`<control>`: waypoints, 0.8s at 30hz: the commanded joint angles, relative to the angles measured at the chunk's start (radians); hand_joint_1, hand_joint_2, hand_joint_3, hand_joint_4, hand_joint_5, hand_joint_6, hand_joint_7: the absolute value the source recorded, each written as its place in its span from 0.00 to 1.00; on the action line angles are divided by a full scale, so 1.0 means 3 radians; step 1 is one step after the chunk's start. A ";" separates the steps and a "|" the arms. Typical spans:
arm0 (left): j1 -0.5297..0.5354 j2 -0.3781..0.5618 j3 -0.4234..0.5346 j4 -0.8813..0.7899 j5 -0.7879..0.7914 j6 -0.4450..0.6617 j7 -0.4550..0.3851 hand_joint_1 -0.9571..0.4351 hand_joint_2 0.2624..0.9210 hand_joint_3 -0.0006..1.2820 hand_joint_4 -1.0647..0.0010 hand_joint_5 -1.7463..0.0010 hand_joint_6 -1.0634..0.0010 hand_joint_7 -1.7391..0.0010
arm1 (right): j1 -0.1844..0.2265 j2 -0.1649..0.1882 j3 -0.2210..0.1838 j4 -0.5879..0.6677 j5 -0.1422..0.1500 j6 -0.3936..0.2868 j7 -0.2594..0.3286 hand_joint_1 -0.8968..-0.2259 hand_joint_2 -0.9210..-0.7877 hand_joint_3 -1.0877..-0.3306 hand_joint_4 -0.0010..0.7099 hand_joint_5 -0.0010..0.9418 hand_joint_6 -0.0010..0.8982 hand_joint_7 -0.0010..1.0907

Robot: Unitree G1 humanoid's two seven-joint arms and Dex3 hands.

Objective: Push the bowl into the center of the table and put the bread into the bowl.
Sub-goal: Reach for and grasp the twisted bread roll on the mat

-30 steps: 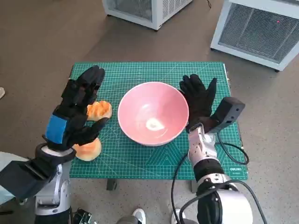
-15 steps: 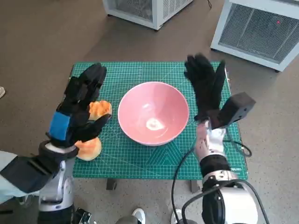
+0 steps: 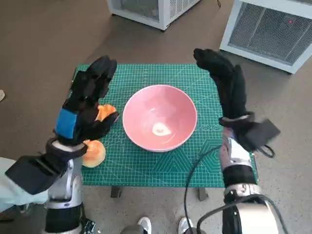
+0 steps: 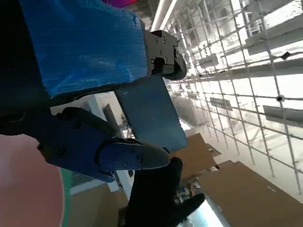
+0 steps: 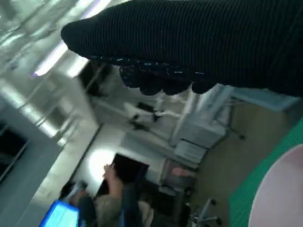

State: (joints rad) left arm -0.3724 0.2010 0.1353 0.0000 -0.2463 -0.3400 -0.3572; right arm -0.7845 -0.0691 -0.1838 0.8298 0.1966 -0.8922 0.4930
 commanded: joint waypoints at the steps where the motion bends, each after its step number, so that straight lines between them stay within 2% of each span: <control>1: -0.0105 -0.0024 -0.0025 0.0082 -0.0031 -0.0134 -0.0053 0.24 1.00 0.23 0.78 1.00 0.87 0.80 | 0.0283 -0.0011 0.0126 -0.0468 0.0171 0.0233 0.0159 0.18 0.00 0.42 0.35 0.00 0.03 0.60; 6: -0.0166 -0.0040 -0.0051 0.0118 -0.0068 -0.0171 -0.0114 0.24 1.00 0.23 0.78 1.00 0.87 0.80 | 0.0458 -0.0038 0.0214 -0.0800 0.0215 0.0345 0.0198 0.16 0.00 0.46 0.34 0.00 0.01 0.62; 11: -0.0185 -0.0048 -0.0061 0.0109 -0.0083 -0.0185 -0.0144 0.25 1.00 0.23 0.77 1.00 0.87 0.80 | 0.0552 -0.0063 0.0259 -0.0937 0.0223 0.0364 0.0200 0.15 0.00 0.48 0.35 0.00 0.00 0.62; 24: -0.0177 0.0031 -0.0039 0.0092 -0.0081 -0.0212 -0.0235 0.24 1.00 0.22 0.77 1.00 0.87 0.80 | 0.0566 -0.0060 0.0268 -0.0941 0.0275 0.0385 0.0180 0.14 0.00 0.49 0.34 0.00 0.00 0.60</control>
State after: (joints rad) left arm -0.4166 0.1938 0.1194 0.0295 -0.2612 -0.3857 -0.4157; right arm -0.6369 -0.0802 -0.1067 0.5421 0.2726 -0.7940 0.5438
